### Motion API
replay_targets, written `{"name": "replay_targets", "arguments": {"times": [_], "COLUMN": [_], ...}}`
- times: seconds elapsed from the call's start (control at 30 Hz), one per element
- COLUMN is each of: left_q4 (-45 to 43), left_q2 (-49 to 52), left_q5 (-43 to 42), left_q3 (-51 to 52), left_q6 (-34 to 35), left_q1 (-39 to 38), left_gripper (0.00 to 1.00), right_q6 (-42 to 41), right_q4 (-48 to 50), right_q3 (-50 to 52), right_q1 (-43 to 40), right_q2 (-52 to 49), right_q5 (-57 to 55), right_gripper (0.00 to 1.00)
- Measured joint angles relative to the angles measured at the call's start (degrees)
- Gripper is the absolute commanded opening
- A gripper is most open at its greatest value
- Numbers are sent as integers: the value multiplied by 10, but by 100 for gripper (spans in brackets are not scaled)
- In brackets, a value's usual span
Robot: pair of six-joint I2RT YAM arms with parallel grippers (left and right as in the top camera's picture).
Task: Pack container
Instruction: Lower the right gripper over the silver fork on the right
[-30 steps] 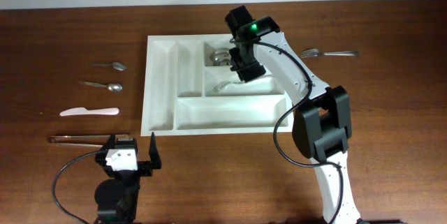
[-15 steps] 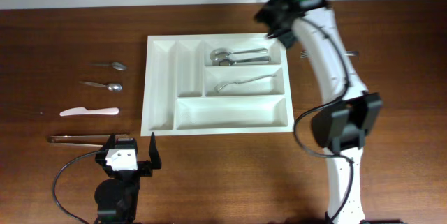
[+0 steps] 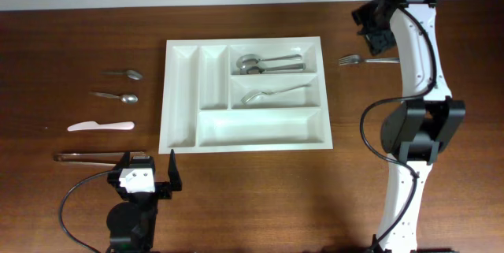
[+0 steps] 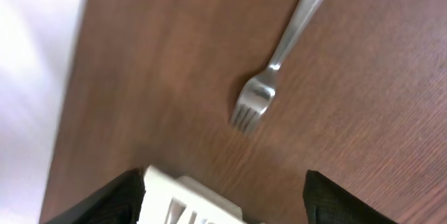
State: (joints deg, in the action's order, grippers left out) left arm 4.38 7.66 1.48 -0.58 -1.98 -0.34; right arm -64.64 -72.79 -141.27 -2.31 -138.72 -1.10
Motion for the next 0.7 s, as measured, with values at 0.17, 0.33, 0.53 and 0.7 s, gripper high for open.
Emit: {"name": "replay_targets", "arguments": {"times": [0.17,0.33,0.53,0.7], "left_q4": [0,0,0,0], "left_q2": [0,0,0,0], "left_q5": [0,0,0,0], "left_q3": [0,0,0,0], "left_q6": [0,0,0,0], "left_q1": [0,0,0,0], "left_gripper": [99,99,99,99], "right_q6": [-29,-49,-58,-58], "right_q4": [27,40,54,56], "right_q3": [15,17,17,19], "right_q1": [-3,-3,-13,-35], "right_q2": [-37,-66,-82,-87], "right_q5": [24,35,40,40], "right_gripper": [73,73,73,71]}}
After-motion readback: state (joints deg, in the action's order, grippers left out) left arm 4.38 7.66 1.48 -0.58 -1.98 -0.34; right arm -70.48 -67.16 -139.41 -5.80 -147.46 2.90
